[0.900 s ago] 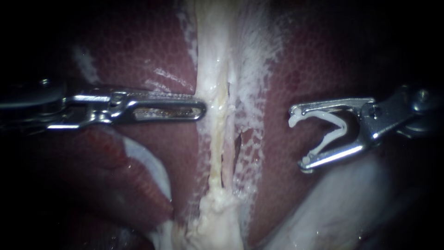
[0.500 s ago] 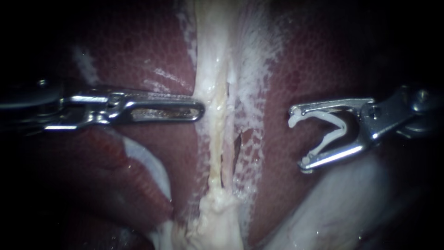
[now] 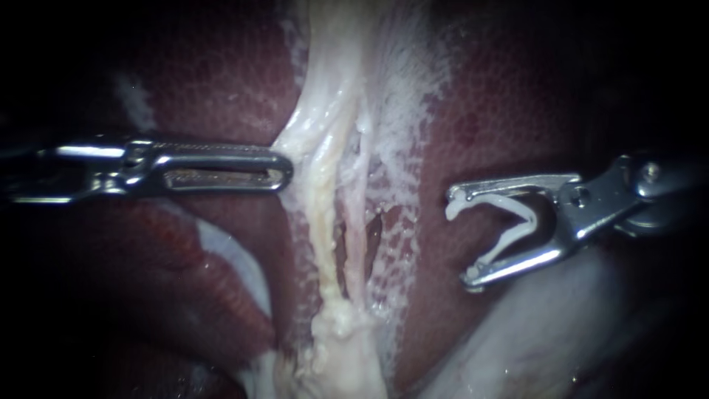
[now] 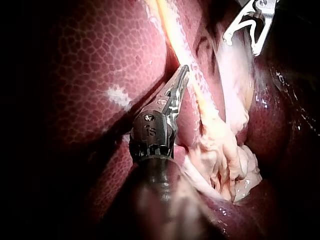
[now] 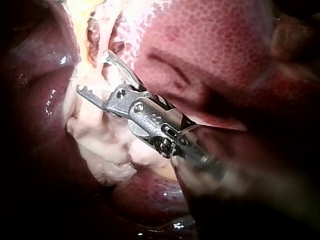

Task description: Clipping first clip left tube

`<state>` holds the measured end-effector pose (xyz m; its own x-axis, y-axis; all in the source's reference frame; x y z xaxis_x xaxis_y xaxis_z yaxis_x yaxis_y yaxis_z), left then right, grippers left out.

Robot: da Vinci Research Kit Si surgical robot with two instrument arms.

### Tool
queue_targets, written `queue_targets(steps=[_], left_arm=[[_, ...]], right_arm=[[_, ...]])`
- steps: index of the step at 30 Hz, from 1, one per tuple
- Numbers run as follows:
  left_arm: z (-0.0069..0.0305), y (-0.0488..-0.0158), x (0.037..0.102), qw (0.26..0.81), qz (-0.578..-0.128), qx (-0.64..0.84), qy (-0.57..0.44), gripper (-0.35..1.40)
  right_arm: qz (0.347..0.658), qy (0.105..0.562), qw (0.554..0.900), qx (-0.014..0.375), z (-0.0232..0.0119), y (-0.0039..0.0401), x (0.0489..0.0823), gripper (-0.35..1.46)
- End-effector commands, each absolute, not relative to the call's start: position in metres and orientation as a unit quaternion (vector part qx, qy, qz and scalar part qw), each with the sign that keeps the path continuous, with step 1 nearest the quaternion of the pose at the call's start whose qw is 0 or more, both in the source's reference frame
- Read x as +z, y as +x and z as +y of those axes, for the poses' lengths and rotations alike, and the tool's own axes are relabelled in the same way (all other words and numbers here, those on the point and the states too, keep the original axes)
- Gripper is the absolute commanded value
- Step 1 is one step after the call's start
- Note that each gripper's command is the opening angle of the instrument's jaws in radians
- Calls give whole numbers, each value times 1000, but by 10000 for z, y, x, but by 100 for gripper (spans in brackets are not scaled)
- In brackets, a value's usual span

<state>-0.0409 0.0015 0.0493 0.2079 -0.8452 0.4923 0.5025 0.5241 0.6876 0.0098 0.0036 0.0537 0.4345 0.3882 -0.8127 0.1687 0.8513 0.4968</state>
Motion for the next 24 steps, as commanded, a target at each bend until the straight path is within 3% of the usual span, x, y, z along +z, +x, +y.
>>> queue_targets(steps=[1,24], left_arm=[[15,-409,491,751,-444,-448,194,-35],[7,-408,475,752,-444,-447,191,-35]], right_arm=[[526,266,805,69,33,101,540,60],[513,305,799,73,-42,179,624,60]])
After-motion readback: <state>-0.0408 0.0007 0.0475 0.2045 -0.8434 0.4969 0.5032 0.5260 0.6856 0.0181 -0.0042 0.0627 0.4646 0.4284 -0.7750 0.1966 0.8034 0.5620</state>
